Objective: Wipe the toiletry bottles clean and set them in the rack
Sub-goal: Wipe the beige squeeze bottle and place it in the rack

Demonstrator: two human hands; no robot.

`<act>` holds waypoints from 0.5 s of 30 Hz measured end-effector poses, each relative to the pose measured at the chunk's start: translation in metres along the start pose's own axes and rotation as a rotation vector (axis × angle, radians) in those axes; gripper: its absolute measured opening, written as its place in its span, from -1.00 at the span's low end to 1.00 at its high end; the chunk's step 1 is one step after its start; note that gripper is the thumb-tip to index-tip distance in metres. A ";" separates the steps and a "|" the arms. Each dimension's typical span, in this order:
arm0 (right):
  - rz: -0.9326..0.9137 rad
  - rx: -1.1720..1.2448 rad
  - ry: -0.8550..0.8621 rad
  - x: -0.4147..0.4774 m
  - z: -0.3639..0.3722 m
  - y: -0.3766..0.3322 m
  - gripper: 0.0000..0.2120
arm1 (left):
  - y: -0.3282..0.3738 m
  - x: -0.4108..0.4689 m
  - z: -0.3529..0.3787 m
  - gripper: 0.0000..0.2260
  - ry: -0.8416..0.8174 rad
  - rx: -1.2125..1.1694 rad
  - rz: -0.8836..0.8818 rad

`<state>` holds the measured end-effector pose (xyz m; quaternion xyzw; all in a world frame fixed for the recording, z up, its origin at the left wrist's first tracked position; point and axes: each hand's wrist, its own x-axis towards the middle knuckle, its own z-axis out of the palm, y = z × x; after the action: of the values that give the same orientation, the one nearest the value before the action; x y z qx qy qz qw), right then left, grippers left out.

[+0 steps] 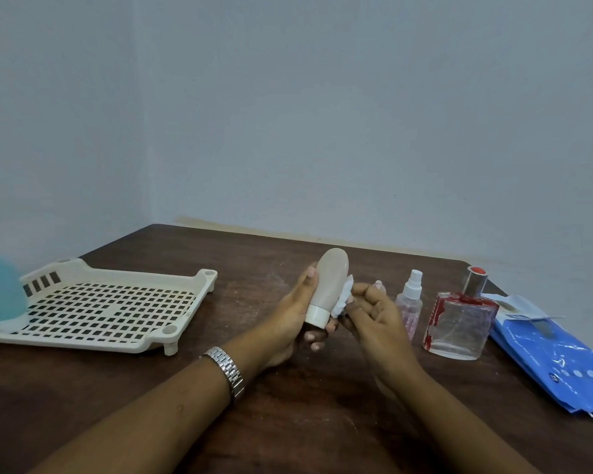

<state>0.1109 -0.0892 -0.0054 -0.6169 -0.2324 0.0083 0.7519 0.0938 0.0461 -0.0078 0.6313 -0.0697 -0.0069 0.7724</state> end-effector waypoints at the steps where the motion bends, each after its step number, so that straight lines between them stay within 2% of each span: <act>1: -0.033 -0.006 0.028 -0.001 0.000 -0.002 -0.87 | 0.002 0.000 0.000 -0.35 -0.020 -0.032 -0.029; 5: -0.160 0.030 0.214 0.003 -0.001 -0.006 -0.83 | 0.008 -0.006 0.003 -0.50 -0.171 -0.091 -0.174; 8: -0.150 0.067 0.284 0.006 -0.003 -0.005 -0.81 | 0.007 -0.009 0.006 -0.55 -0.255 -0.078 -0.214; 12: -0.084 0.151 0.243 0.007 -0.002 -0.005 -0.83 | 0.003 -0.008 0.004 -0.50 -0.291 -0.037 -0.223; 15: 0.019 0.145 0.171 0.008 -0.005 -0.003 -0.80 | -0.001 -0.007 0.004 -0.46 -0.236 -0.016 -0.181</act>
<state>0.1194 -0.0916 -0.0008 -0.5616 -0.1603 -0.0204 0.8114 0.0868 0.0429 -0.0082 0.6237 -0.1029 -0.1510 0.7600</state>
